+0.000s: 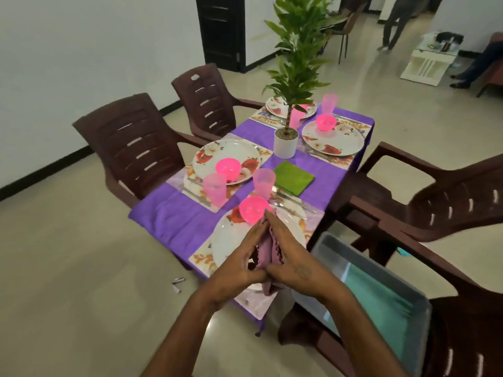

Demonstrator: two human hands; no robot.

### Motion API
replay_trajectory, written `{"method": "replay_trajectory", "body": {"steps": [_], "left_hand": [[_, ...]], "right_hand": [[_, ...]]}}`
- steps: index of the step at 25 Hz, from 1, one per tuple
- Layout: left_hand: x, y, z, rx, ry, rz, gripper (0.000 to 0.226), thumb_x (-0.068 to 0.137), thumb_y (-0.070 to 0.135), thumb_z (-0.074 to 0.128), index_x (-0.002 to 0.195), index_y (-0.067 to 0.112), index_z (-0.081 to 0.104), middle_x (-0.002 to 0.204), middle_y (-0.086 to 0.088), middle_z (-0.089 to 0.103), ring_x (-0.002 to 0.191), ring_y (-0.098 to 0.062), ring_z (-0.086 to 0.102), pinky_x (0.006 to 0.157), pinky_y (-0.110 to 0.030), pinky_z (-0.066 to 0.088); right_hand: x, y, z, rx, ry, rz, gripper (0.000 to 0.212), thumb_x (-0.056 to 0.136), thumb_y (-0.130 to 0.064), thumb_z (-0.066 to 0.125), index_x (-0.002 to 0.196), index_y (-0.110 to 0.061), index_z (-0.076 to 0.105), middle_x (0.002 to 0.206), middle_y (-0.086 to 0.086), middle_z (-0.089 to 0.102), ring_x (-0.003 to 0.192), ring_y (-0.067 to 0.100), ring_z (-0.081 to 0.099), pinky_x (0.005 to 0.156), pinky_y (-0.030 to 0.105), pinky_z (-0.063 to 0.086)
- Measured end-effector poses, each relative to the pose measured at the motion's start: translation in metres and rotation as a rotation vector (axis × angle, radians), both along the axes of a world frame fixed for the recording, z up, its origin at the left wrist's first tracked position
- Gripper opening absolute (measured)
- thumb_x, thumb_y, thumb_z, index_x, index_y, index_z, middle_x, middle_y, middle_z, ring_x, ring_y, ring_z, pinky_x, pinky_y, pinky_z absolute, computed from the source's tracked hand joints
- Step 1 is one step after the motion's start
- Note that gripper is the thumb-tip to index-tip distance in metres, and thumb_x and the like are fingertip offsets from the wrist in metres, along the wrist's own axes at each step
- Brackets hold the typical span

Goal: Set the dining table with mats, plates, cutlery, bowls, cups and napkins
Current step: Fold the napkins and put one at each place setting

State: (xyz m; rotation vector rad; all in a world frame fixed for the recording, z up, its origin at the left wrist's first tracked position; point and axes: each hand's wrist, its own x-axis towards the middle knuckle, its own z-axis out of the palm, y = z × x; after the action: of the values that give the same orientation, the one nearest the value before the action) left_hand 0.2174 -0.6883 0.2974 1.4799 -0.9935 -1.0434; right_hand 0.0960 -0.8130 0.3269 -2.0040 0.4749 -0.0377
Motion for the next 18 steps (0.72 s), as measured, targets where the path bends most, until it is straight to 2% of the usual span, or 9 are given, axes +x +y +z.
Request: {"method": "replay_trajectory", "body": {"steps": [1,4,6,9,11,13,15,16,18], "left_hand": [[0.012,0.01,0.0,-0.006,0.03,0.014,0.094,0.087,0.005,0.07,0.158,0.046,0.022,0.161,0.021,0.033,0.144,-0.003,0.039,0.112,-0.035,0.046],[0.055,0.045,-0.001,-0.05,0.122,0.046,0.081,0.092,0.025,0.071,0.156,0.049,0.027,0.16,0.023,0.034,0.144,-0.003,0.039,0.113,-0.04,0.045],[0.084,0.065,-0.003,-0.058,0.146,0.064,0.083,0.09,0.035,0.076,0.156,0.046,0.027,0.159,0.024,0.035,0.145,-0.002,0.037,0.114,-0.037,0.044],[0.135,0.094,-0.016,-0.069,0.122,0.089,0.084,0.09,0.024,0.077,0.157,0.042,0.029,0.159,0.021,0.038,0.146,-0.004,0.037,0.115,-0.039,0.042],[0.17,0.111,-0.024,-0.069,0.163,0.123,0.079,0.092,0.013,0.071,0.155,0.043,0.034,0.159,0.02,0.037,0.146,-0.006,0.038,0.116,-0.046,0.041],[0.199,0.12,-0.027,-0.066,0.281,0.205,0.077,0.085,0.006,0.063,0.149,0.044,0.045,0.157,0.019,0.041,0.142,-0.011,0.045,0.113,-0.05,0.044],[0.219,0.122,-0.029,-0.118,0.493,0.258,0.076,0.08,-0.002,0.058,0.148,0.032,0.052,0.154,0.006,0.049,0.136,-0.022,0.054,0.11,-0.048,0.047],[0.227,0.123,-0.031,-0.167,0.609,0.256,0.074,0.081,-0.004,0.058,0.148,0.026,0.051,0.152,-0.001,0.053,0.135,-0.028,0.055,0.11,-0.048,0.046],[0.244,0.121,-0.033,-0.233,0.778,0.249,0.072,0.082,-0.003,0.059,0.15,0.019,0.049,0.149,-0.011,0.054,0.134,-0.036,0.053,0.111,-0.05,0.042]], "right_hand": [[0.015,0.008,0.001,0.008,-0.007,0.014,0.1,0.09,-0.01,0.063,0.16,-0.039,-0.003,0.168,-0.018,-0.001,0.152,0.003,0.014,0.116,0.02,0.034],[0.066,0.042,-0.002,0.212,-0.062,-0.001,0.08,0.1,-0.021,0.054,0.156,-0.054,0.006,0.165,-0.022,0.014,0.145,0.009,0.037,0.104,0.024,0.048],[0.097,0.069,-0.002,0.306,-0.081,-0.041,0.065,0.103,-0.048,0.05,0.155,-0.056,0.01,0.164,-0.029,0.01,0.15,0.003,0.024,0.113,0.026,0.04],[0.148,0.106,-0.006,0.39,-0.062,-0.076,0.056,0.1,-0.064,0.037,0.152,-0.062,0.016,0.162,-0.033,0.01,0.148,-0.003,0.019,0.12,0.037,0.034],[0.18,0.121,-0.006,0.494,-0.088,-0.143,0.052,0.099,-0.065,0.035,0.15,-0.061,0.023,0.159,-0.032,0.025,0.14,0.003,0.041,0.105,0.039,0.051],[0.209,0.131,-0.026,0.537,-0.136,-0.35,0.051,0.101,-0.06,0.042,0.15,-0.048,0.036,0.149,-0.014,0.048,0.113,0.014,0.066,0.082,0.037,0.061],[0.229,0.135,-0.056,0.55,-0.053,-0.632,0.05,0.1,-0.051,0.055,0.144,-0.03,0.047,0.135,0.001,0.058,0.102,0.023,0.068,0.067,0.036,0.06],[0.237,0.141,-0.072,0.671,-0.019,-0.726,0.053,0.095,-0.05,0.063,0.139,-0.022,0.053,0.125,0.006,0.064,0.095,0.024,0.068,0.06,0.033,0.057],[0.251,0.151,-0.092,1.127,-0.015,-0.746,0.068,0.074,-0.049,0.084,0.122,-0.004,0.065,0.098,0.018,0.07,0.072,0.025,0.068,0.05,0.028,0.053]]}}
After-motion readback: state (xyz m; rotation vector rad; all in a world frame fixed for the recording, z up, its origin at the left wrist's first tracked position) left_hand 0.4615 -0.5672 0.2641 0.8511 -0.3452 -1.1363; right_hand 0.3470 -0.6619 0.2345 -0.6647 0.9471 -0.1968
